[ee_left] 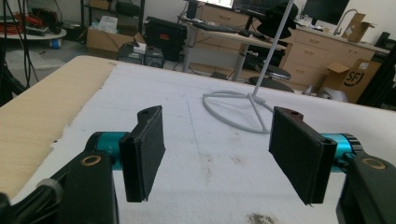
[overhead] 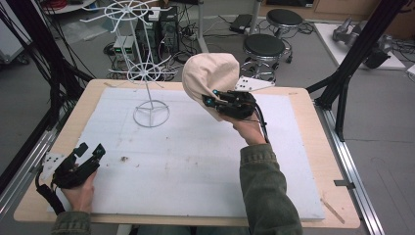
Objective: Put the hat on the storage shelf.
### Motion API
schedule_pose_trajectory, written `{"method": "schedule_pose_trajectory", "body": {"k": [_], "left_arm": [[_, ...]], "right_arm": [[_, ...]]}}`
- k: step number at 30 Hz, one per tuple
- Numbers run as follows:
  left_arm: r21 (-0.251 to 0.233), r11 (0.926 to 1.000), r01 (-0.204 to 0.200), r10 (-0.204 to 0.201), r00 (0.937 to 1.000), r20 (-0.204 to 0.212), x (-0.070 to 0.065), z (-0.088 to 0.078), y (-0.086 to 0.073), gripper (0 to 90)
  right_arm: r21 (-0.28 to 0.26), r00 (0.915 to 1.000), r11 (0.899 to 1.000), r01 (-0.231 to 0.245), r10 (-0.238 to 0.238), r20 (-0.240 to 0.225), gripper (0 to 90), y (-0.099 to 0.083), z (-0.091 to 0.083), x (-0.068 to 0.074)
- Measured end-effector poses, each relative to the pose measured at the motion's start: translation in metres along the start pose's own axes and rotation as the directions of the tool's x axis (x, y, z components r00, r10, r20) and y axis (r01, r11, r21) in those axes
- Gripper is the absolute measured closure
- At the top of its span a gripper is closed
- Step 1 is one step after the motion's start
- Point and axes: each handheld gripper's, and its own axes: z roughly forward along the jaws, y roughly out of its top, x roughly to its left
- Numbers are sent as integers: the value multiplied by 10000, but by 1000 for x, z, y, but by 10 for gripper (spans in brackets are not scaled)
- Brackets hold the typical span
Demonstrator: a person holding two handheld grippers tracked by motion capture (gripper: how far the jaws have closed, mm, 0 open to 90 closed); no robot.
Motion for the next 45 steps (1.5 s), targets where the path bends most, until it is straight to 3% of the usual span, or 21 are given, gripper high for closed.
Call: {"method": "schedule_pose_trajectory", "body": {"k": [1,4,9,14,19,30,33,45], "left_arm": [[-9,10000,4,-4,10000,-1,0,0,0,356],[3,10000,2,-2,10000,11,0,1,0,356],[-9,10000,19,-19,10000,21,-1,1,0,356],[-45,10000,56,-56,10000,43,-1,0,0,355],[-43,10000,43,-43,10000,50,-1,0,0,355],[-121,9998,162,-161,9999,29,0,-1,0,355],[-128,9998,147,-146,9999,30,0,-1,1,356],[-157,9997,198,-197,9998,10,3,-3,0,356]], "right_arm": [[-366,9999,9993,27,-31,-100,787,4,-2,2],[-427,9997,9989,209,-215,-148,787,13,-3,5],[-914,9956,9923,837,-871,-348,787,47,-2,16],[-1295,9926,9861,1037,-1109,-498,787,62,-2,24],[-1384,9913,9839,1126,-1208,-521,787,73,1,25],[-1756,9847,9707,1641,-1717,-285,787,119,9,31],[-1758,9855,9712,1607,-1678,-259,786,125,12,32],[-1683,9768,9641,2054,-2126,-257,786,184,43,40]]}}
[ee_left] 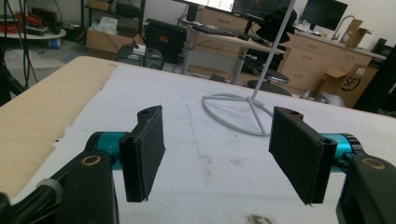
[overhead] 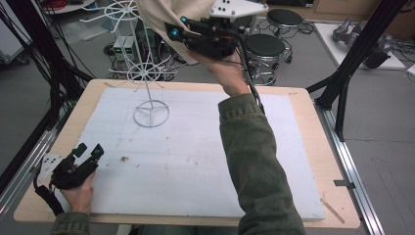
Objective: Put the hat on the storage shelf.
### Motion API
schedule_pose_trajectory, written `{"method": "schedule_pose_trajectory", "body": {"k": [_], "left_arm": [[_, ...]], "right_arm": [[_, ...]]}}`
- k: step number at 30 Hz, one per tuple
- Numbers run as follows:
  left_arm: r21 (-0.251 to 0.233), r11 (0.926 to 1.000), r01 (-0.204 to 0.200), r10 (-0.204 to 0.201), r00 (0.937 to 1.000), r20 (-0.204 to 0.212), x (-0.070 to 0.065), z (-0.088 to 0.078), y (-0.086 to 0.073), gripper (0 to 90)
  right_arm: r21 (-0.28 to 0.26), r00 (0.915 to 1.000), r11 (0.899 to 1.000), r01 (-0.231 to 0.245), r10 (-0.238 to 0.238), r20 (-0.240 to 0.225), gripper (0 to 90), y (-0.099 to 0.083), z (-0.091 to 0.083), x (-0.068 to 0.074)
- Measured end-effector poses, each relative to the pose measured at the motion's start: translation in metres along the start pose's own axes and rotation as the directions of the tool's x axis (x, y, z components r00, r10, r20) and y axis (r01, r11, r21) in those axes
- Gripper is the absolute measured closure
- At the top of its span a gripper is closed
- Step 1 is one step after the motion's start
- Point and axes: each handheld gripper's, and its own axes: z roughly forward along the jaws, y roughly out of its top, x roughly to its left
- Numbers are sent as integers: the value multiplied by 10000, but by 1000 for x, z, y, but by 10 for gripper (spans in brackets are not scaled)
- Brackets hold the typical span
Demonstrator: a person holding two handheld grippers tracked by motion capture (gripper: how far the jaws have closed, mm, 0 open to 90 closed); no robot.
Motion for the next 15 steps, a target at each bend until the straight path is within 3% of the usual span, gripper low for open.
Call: {"method": "schedule_pose_trajectory", "body": {"k": [7,15], "left_arm": [[-10,10000,71,-71,10000,-9,1,0,0,355],[-31,9999,156,-156,9999,-42,3,0,0,356]], "right_arm": [[-40,9991,10000,62,-64,-429,782,22,25,6],[714,9968,9968,-362,411,-680,764,7,51,5]]}}
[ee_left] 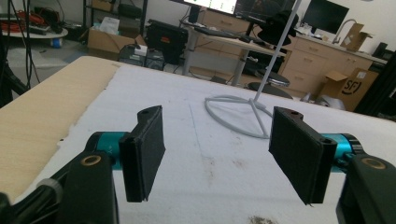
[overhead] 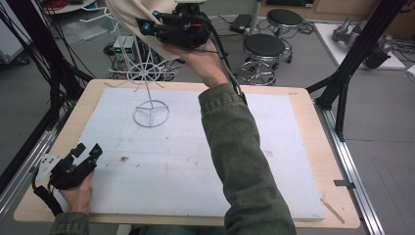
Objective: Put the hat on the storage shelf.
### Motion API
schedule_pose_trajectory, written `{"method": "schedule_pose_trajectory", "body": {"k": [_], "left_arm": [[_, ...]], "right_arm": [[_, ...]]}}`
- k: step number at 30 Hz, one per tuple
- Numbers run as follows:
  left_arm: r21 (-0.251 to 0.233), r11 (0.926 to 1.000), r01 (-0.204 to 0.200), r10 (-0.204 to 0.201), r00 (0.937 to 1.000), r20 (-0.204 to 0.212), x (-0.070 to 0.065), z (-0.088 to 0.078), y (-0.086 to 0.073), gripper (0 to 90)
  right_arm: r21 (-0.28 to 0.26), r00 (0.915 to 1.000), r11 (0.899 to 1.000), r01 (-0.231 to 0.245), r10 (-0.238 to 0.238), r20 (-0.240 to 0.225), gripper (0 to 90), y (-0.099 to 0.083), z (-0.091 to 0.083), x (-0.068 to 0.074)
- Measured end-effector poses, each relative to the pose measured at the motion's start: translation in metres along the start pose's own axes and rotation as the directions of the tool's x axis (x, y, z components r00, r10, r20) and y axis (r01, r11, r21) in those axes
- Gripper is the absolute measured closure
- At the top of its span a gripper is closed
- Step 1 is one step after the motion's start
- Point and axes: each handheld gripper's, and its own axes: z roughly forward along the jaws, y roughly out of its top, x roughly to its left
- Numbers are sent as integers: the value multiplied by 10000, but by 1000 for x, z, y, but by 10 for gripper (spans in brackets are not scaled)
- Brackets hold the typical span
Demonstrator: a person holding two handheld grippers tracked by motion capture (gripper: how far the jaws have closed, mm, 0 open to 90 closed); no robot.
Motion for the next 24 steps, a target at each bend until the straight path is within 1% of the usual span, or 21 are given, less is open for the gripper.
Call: {"method": "schedule_pose_trajectory", "body": {"k": [2,3,6,8,9,10,11,12,13,14,15,16,19,23,24], "left_arm": [[-3,10000,3,-3,10000,-7,0,0,0,356],[-2,10000,-6,6,10000,4,0,0,0,355],[2,10000,-25,25,10000,15,0,0,0,356],[3,10000,-25,25,10000,15,0,1,0,356],[3,10000,-18,18,10000,20,0,1,0,356],[1,10000,-19,19,10000,22,0,1,0,356],[0,10000,-24,24,10000,18,0,1,0,356],[5,10000,-24,24,10000,18,0,1,0,356],[6,10000,-18,18,10000,25,0,1,0,356],[0,10000,-16,16,10000,22,0,1,0,356],[0,10000,-16,16,10000,22,0,1,0,356],[2,10000,-21,21,10000,23,-1,1,0,356],[-9,10000,-13,13,10000,17,-1,1,0,356],[27,10000,-70,69,10000,59,-1,1,0,356],[22,10000,-70,70,10000,51,-2,1,0,355]], "right_arm": [[85,9999,9999,-77,78,-87,762,-2,2,-1],[187,9996,9996,-200,203,-189,761,-8,6,-2],[541,9989,9979,-349,364,-280,761,-15,11,-4],[580,9986,9975,-401,421,-334,761,-17,13,-5],[599,9980,9969,-508,530,-354,762,-20,14,-5],[655,9954,9946,-806,837,-460,761,-23,16,-7],[655,9954,9946,-806,837,-460,761,-23,16,-7],[746,9917,9910,-1116,1158,-552,757,-27,18,-9],[746,9917,9910,-1116,1158,-552,757,-27,18,-9],[759,9871,9869,-1424,1472,-622,755,-31,18,-12],[759,9871,9869,-1424,1472,-622,755,-31,18,-12],[706,9844,9851,-1568,1616,-691,753,-34,18,-14],[611,9819,9836,-1697,1740,-747,744,-38,15,-16],[531,9815,9829,-1765,1798,-658,735,-41,11,-17],[465,9827,9834,-1752,1776,-531,726,-43,8,-18]]}}
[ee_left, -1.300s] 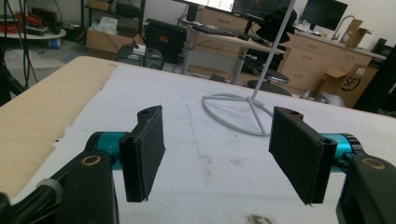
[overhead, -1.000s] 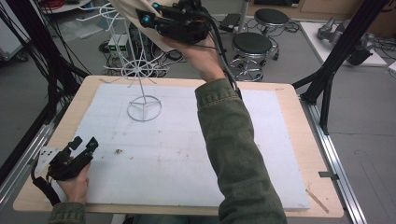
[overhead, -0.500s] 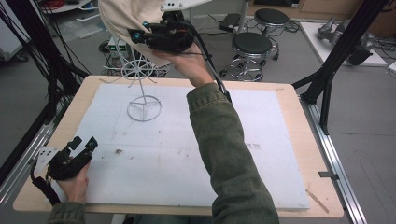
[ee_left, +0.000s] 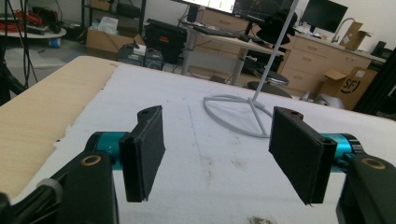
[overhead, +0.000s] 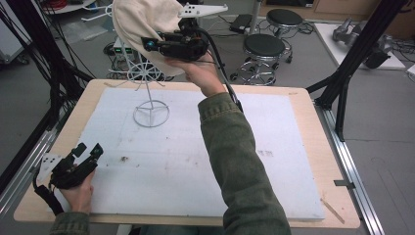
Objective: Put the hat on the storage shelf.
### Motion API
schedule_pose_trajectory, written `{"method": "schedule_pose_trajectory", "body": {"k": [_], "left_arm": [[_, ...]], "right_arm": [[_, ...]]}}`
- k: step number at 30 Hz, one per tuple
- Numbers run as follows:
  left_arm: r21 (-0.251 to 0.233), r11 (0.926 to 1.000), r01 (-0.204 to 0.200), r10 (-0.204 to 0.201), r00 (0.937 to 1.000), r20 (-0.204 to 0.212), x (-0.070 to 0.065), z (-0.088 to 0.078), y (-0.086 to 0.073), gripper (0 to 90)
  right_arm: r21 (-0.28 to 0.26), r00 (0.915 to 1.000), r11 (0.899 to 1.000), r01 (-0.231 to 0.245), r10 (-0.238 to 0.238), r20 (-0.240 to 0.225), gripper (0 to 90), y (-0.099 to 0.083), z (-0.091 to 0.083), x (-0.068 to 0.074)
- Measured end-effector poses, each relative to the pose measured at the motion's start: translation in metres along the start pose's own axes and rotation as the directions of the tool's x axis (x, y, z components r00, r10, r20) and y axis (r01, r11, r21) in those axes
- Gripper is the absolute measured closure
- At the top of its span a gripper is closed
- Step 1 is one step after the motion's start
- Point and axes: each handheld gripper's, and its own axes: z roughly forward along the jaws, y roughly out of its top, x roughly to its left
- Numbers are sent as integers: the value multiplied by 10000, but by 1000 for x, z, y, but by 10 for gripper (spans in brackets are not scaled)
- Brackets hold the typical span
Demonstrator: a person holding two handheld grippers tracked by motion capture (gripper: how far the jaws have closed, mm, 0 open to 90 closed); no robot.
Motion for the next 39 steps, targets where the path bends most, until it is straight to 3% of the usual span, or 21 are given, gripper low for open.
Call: {"method": "schedule_pose_trajectory", "body": {"k": [15,27,39], "left_arm": [[23,10000,-37,37,9999,108,-1,1,0,355],[25,10000,-72,72,9999,132,-3,2,0,357],[17,10000,-80,80,9999,142,-3,2,0,360]], "right_arm": [[-81,9973,9989,453,-447,589,664,-4,-8,5],[-54,9896,9976,689,-676,1272,422,-4,-12,12],[-227,9859,9980,583,-540,1587,374,-9,-17,13]]}}
